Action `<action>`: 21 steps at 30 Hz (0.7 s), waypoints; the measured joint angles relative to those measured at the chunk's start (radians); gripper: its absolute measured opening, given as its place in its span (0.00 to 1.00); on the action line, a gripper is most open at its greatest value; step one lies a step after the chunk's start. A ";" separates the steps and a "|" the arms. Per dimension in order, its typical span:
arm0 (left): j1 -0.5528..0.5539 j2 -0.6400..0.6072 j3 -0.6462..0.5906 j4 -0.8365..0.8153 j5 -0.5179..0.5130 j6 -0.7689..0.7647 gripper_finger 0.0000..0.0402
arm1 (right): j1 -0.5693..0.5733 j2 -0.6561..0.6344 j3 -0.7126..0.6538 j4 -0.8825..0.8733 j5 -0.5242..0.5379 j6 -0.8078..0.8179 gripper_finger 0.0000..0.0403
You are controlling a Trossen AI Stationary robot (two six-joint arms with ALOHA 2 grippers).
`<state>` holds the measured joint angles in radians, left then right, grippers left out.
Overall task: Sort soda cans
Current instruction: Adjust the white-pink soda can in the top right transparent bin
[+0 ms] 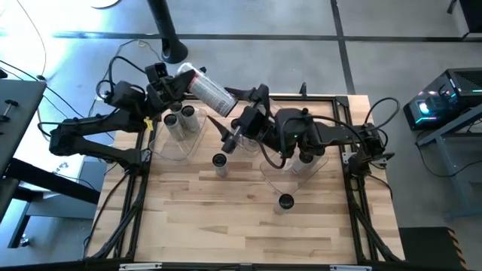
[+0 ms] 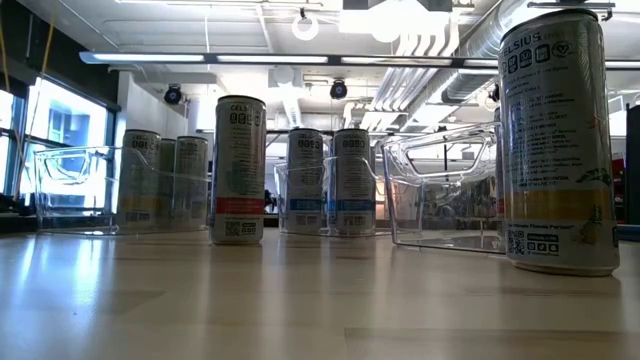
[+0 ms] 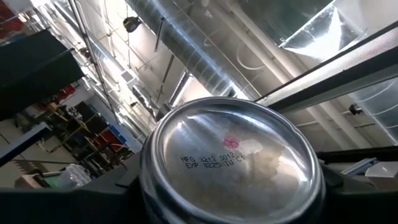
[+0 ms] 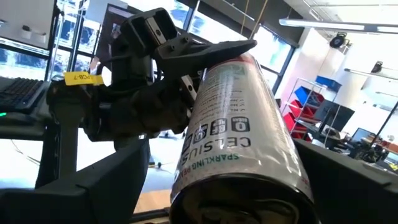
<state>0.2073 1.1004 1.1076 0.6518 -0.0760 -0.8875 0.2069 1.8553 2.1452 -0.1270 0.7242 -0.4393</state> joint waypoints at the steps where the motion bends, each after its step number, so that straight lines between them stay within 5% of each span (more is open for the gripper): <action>1: 0.000 0.000 0.000 0.000 -0.005 0.001 0.58 | -0.003 0.000 0.000 0.000 -0.001 -0.002 0.94; 12: 0.002 -0.001 -0.001 0.007 -0.029 0.002 0.58 | -0.030 0.024 0.002 0.050 0.023 -0.051 0.76; 21: 0.001 0.000 -0.002 0.031 -0.020 -0.001 0.58 | -0.043 0.031 0.001 0.086 0.001 -0.056 0.71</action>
<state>0.2081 1.1000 1.1061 0.6827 -0.0955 -0.8883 0.1642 1.8861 2.1460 -0.0406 0.7254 -0.4952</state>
